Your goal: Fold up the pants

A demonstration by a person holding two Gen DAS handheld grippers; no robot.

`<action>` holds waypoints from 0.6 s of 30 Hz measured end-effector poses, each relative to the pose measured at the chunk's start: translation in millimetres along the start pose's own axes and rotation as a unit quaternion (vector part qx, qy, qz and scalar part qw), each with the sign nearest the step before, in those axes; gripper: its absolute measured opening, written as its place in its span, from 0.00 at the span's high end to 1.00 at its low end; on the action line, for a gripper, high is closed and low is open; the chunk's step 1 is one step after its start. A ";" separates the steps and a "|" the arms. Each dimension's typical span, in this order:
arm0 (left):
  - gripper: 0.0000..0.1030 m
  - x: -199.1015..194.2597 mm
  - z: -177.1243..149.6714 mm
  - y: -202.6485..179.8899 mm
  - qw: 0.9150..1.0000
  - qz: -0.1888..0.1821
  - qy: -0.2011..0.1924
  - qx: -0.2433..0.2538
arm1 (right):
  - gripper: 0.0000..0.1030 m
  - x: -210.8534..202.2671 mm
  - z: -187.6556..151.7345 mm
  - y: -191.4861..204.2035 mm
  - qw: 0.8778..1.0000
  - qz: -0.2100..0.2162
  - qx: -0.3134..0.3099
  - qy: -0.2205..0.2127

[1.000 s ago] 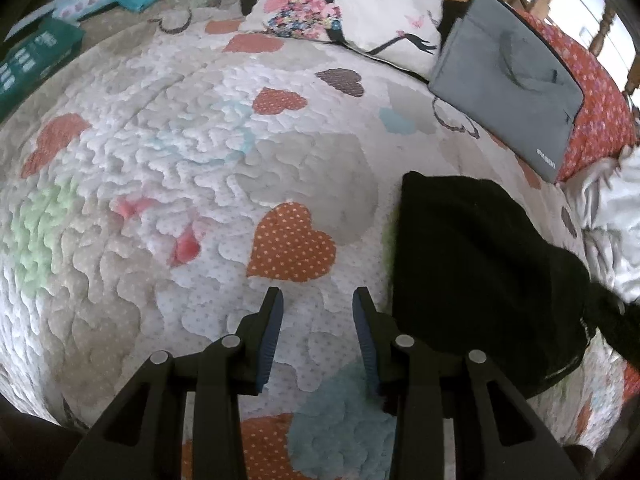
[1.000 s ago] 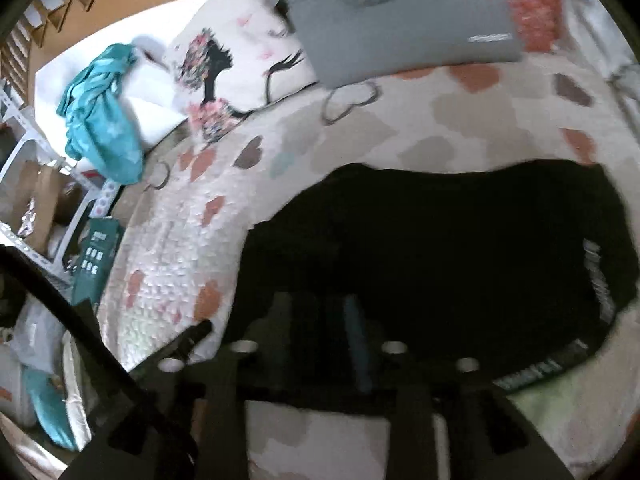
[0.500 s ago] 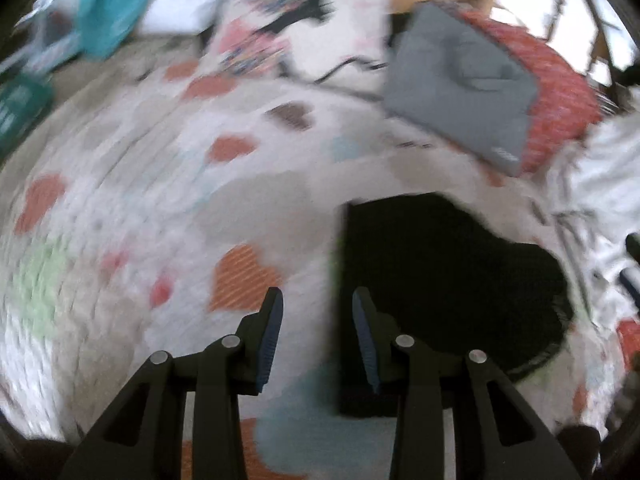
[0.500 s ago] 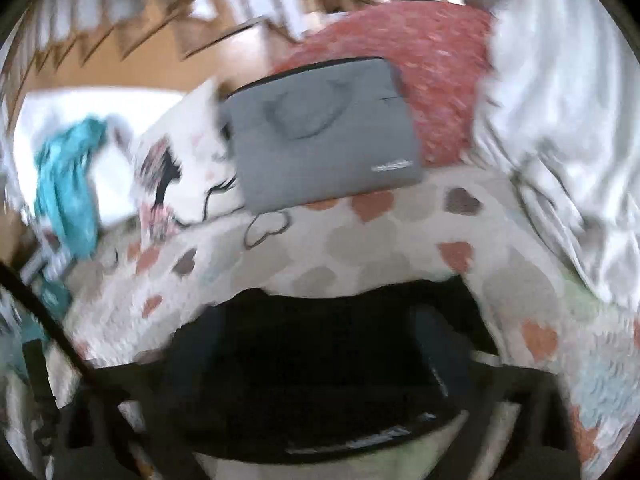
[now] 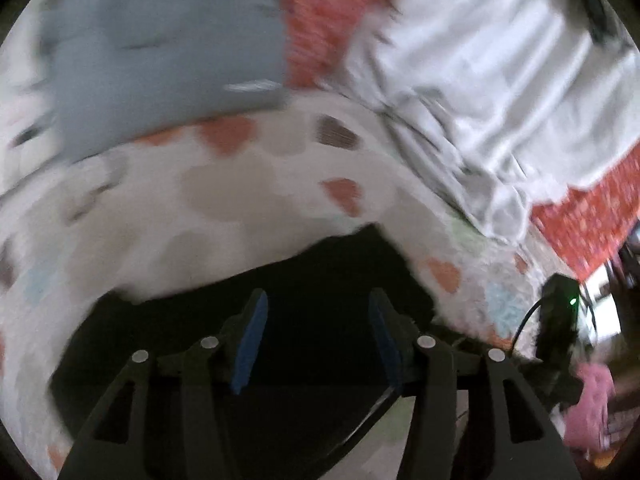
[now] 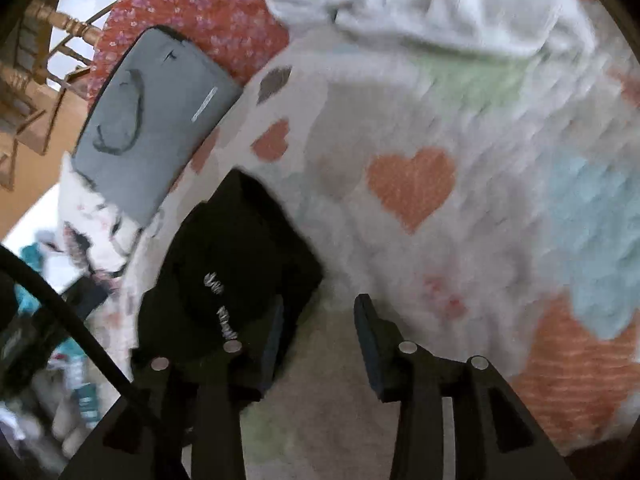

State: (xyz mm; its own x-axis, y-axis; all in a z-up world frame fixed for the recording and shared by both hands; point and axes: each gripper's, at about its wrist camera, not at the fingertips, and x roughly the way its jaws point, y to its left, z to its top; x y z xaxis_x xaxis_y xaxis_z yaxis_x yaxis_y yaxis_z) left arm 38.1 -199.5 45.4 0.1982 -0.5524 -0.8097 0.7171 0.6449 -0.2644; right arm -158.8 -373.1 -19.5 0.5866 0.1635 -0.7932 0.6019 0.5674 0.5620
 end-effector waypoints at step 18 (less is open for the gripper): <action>0.37 161.3 49.7 -53.7 0.985 0.010 0.131 0.110 | 0.47 33.4 5.2 20.3 0.995 0.095 -0.017 0.023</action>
State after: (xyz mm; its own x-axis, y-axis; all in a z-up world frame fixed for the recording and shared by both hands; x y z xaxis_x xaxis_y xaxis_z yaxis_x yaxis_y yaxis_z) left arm 64.8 -349.5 -45.0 0.0551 -0.3680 -0.9282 0.8483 0.5075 -0.1509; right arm -124.2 -360.3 -33.4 0.6627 0.3062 -0.6835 0.4628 0.5501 0.6951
